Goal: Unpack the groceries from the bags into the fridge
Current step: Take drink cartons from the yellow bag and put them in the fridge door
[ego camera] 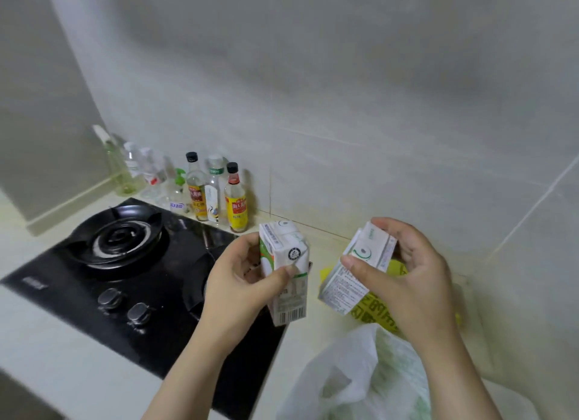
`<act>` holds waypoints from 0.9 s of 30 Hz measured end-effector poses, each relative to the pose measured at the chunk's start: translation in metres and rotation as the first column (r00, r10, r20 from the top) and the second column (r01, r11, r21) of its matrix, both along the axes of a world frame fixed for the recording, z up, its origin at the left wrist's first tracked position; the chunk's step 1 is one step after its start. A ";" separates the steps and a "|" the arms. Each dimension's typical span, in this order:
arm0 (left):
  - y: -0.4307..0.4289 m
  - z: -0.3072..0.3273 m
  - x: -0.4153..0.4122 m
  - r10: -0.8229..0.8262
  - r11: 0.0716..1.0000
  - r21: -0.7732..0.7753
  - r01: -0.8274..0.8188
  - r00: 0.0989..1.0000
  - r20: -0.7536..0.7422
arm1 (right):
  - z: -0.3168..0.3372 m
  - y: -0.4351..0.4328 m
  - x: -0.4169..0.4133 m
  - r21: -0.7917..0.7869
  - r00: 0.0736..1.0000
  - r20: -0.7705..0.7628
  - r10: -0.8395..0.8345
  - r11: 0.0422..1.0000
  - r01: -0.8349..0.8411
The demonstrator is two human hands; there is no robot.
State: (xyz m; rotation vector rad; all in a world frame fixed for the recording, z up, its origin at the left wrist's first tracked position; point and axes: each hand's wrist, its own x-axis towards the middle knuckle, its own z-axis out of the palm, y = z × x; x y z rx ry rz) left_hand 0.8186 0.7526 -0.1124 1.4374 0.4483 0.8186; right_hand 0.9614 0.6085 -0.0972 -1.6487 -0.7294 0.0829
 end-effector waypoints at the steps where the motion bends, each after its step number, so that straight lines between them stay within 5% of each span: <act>1: 0.006 0.003 -0.012 0.007 1.000 0.011 -0.007 1.000 0.011 | 0.003 0.008 -0.010 0.003 1.000 0.019 0.007 1.000 -0.007; 15: 0.076 0.029 -0.189 0.249 0.963 0.089 -0.254 0.966 0.066 | 0.037 0.124 -0.156 -0.004 0.941 0.100 0.322 0.946 -0.323; 27: 0.071 0.044 -0.298 0.656 0.751 0.149 -0.643 0.753 -0.061 | 0.053 0.205 -0.236 -0.025 0.677 0.086 0.731 0.681 -0.732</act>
